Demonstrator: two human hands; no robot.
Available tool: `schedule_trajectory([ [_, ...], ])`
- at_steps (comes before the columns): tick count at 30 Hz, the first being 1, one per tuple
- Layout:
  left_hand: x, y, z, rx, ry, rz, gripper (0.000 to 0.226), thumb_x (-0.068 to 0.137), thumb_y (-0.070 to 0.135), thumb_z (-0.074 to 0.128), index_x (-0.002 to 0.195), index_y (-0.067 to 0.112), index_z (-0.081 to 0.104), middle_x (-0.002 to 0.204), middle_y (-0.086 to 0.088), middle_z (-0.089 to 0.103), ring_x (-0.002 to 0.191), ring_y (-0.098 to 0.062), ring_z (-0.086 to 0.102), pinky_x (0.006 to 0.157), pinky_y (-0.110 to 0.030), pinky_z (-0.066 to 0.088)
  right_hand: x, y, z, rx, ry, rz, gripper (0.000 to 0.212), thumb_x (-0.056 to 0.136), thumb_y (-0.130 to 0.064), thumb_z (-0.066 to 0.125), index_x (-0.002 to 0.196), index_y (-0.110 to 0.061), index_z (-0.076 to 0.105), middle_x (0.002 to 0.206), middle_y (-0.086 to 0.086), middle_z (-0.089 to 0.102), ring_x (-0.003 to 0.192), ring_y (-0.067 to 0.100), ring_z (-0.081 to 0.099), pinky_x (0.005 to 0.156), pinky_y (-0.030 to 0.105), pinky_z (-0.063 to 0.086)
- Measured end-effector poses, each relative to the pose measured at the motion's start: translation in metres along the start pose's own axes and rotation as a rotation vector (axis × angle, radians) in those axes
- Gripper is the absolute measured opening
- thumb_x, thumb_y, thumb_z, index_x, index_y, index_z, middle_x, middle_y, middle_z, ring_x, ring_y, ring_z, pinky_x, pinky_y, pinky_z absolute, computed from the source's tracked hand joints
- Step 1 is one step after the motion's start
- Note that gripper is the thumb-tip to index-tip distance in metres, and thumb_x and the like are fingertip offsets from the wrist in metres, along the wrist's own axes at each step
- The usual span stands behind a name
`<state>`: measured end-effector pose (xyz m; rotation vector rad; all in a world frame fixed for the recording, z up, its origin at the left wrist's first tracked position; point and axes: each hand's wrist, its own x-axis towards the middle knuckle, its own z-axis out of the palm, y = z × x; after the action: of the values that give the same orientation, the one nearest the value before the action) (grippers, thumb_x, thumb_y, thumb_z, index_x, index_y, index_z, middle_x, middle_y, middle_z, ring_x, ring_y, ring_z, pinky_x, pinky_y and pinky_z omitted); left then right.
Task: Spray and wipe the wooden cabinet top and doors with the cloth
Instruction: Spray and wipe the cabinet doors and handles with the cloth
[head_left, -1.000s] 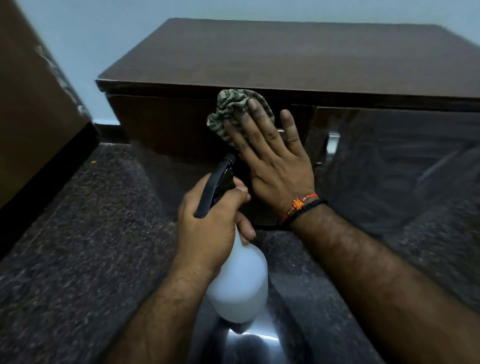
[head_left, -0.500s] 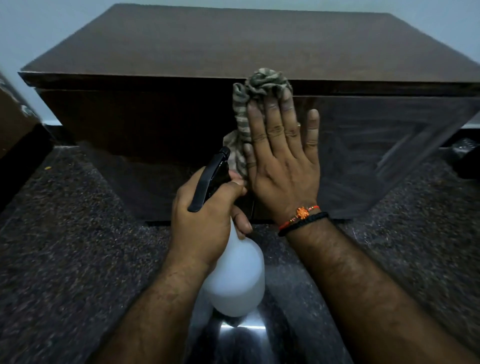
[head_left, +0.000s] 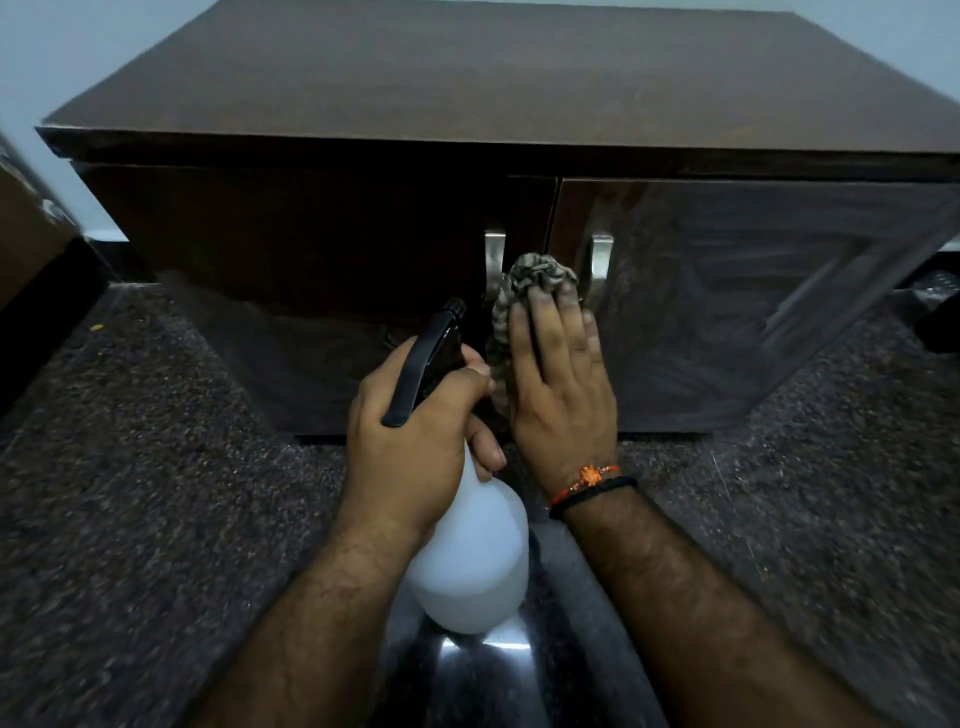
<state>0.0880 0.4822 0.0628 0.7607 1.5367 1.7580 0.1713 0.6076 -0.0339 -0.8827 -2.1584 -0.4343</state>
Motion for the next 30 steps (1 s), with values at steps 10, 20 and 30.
schedule_trajectory([
  [10,-0.002,-0.017,0.014,0.024,-0.020,-0.021,0.004,0.081,0.016,0.066,0.078,0.015,0.069,0.070,-0.027,0.062,0.038,-0.028,0.055,0.044,-0.036,0.048,-0.016,0.022,0.011,0.060,0.054,-0.072,0.049,0.091,-0.019,0.075,0.137,-0.011,0.060,0.133,0.013,0.043,0.108,0.032,0.048,0.086,0.045,0.050],
  [20,0.002,-0.025,0.031,0.048,-0.055,-0.046,0.005,0.078,0.021,0.065,0.076,0.017,0.069,0.067,-0.029,0.060,0.039,-0.031,0.055,0.047,-0.042,0.049,-0.029,0.043,-0.002,0.271,0.073,0.222,0.044,0.089,0.001,0.066,0.133,-0.004,0.061,0.131,0.020,0.048,0.111,0.036,0.050,0.092,0.029,0.043],
  [30,0.002,-0.024,0.036,0.045,-0.066,-0.052,0.005,0.078,0.020,0.066,0.077,0.017,0.069,0.069,-0.032,0.058,0.040,-0.032,0.056,0.049,-0.046,0.051,-0.003,0.050,-0.028,0.460,0.281,0.431,0.049,0.083,0.016,0.059,0.128,-0.002,0.064,0.126,0.022,0.055,0.115,0.031,0.051,0.104,0.040,0.045],
])
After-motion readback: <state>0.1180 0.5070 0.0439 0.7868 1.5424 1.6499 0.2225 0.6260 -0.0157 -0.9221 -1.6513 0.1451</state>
